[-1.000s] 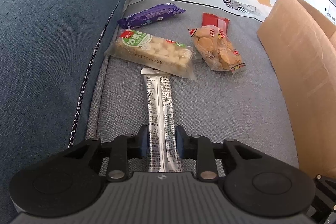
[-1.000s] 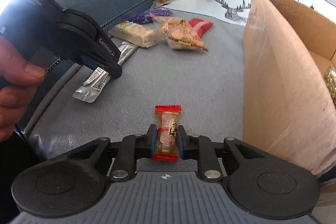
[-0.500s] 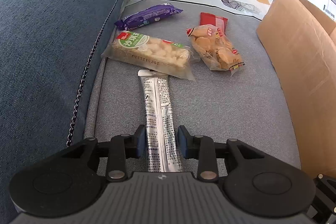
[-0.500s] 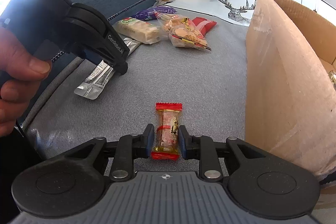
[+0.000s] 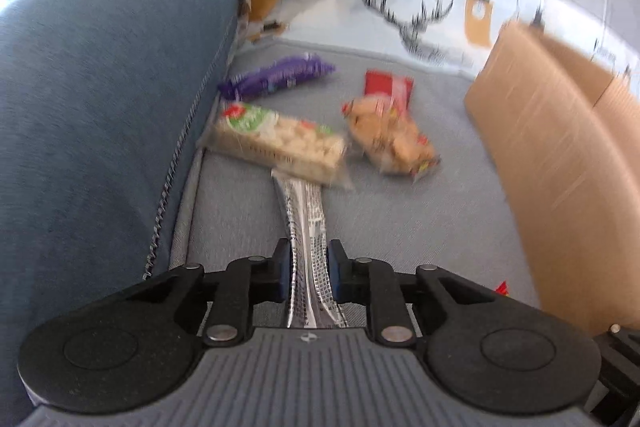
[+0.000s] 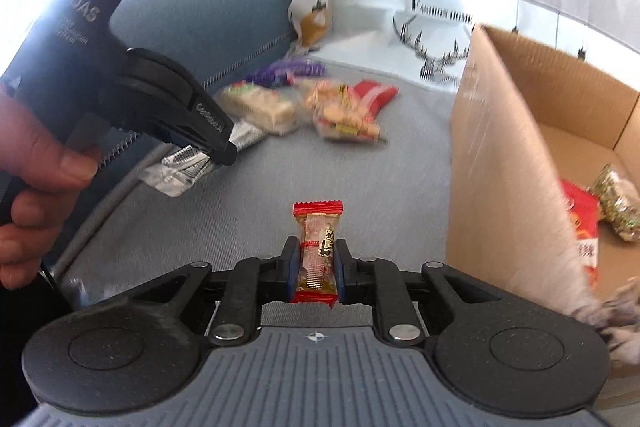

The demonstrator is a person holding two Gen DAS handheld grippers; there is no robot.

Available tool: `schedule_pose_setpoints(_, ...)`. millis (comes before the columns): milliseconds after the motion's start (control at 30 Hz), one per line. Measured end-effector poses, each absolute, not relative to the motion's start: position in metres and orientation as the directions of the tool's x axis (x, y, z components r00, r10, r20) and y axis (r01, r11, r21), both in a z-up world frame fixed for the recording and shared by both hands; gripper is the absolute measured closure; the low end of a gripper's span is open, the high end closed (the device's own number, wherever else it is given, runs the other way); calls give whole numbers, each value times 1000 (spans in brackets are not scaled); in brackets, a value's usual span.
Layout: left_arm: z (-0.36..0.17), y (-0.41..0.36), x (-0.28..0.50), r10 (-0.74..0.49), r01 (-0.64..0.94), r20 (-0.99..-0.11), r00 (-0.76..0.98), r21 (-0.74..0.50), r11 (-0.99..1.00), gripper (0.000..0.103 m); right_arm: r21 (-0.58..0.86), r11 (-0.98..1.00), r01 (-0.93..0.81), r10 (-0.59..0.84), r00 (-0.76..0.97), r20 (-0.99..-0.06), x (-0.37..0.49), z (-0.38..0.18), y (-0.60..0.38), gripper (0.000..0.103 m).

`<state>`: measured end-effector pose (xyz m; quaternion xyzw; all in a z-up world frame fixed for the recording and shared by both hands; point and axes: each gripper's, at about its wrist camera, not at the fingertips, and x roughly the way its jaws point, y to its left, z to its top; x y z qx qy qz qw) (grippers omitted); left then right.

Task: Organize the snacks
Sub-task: 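Lift the candy and silver packet in both grippers toward the box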

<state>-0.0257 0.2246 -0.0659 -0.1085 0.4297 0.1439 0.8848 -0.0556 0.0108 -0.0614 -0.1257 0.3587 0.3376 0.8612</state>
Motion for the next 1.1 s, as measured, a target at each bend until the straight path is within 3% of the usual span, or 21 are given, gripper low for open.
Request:
schedule_pose_setpoints(300, -28, 229, -66, 116, -332, -631, 767, -235, 914, 83, 22, 737, -675, 542, 572, -616, -74, -32, -2, 85)
schedule_pose_setpoints(533, -15, 223, -78, 76, -285, -579, 812, -278, 917, 83, 43, 748, -662, 578, 619, -532, -79, 1, -24, 85)
schedule_pose_setpoints(867, -16, 219, -74, 51, -272, -576, 816, -305, 913, 83, 81, 824, -561, 544, 743, -391, -30, 59, -86, 85)
schedule_pose_setpoints(1100, -23, 214, -59, 43, -269, -604, 796, -288, 919, 83, 41, 873, -486, 464, 803, -374, 17, 61, -132, 85)
